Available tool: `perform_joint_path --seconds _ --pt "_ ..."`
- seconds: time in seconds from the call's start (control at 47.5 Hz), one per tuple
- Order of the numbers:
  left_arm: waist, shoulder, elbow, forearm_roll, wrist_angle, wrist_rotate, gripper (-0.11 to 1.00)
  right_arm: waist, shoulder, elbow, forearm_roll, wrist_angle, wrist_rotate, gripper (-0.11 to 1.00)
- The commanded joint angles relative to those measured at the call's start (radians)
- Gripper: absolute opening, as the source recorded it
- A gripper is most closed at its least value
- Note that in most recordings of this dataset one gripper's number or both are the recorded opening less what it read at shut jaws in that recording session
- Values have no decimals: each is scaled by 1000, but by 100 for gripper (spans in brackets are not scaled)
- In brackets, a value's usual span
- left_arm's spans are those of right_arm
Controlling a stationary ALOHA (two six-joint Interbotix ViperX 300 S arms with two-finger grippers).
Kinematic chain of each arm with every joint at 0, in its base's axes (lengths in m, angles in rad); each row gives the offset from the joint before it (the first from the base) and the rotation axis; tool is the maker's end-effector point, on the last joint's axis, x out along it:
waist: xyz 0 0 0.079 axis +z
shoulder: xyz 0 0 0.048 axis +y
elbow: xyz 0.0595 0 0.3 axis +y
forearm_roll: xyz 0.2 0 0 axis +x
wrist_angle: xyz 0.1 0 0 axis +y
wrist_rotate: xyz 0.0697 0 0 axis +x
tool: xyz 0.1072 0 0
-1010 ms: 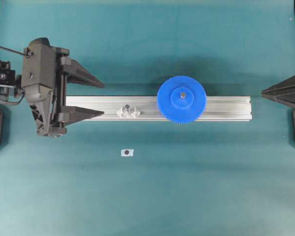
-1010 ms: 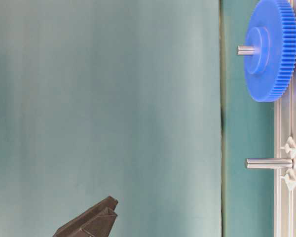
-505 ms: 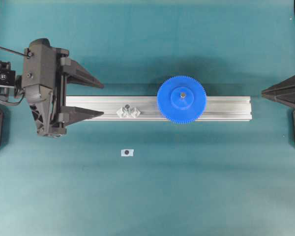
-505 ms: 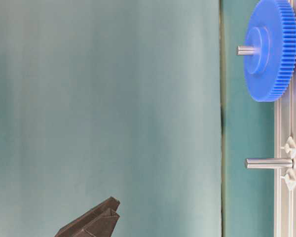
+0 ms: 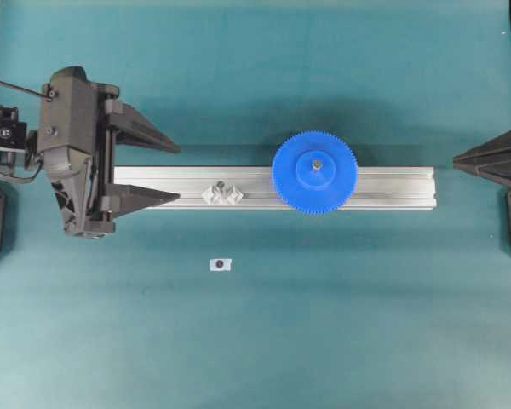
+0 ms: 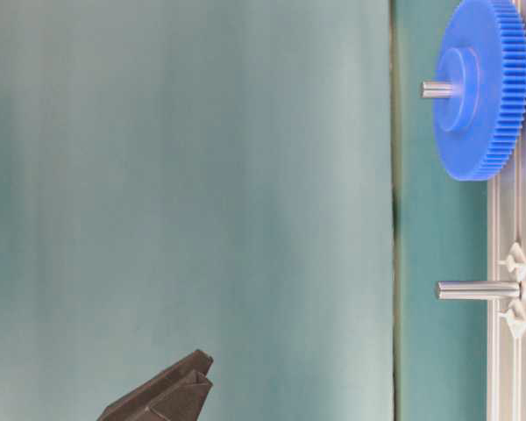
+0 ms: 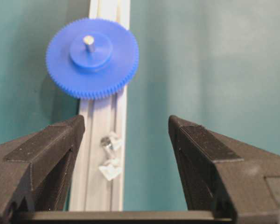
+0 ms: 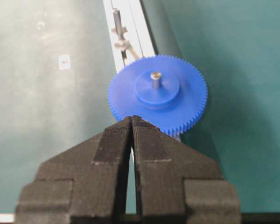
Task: Find the location of the shaft and insert the large gear.
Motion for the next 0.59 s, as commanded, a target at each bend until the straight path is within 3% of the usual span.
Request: perform_joint_path --seconds 0.0,0.568 --pt "-3 -8 -11 3 -6 0 72 -2 8 -9 -2 -11 9 7" --pt "-5 -5 -9 3 -6 0 72 -2 8 -3 -2 -11 11 7"
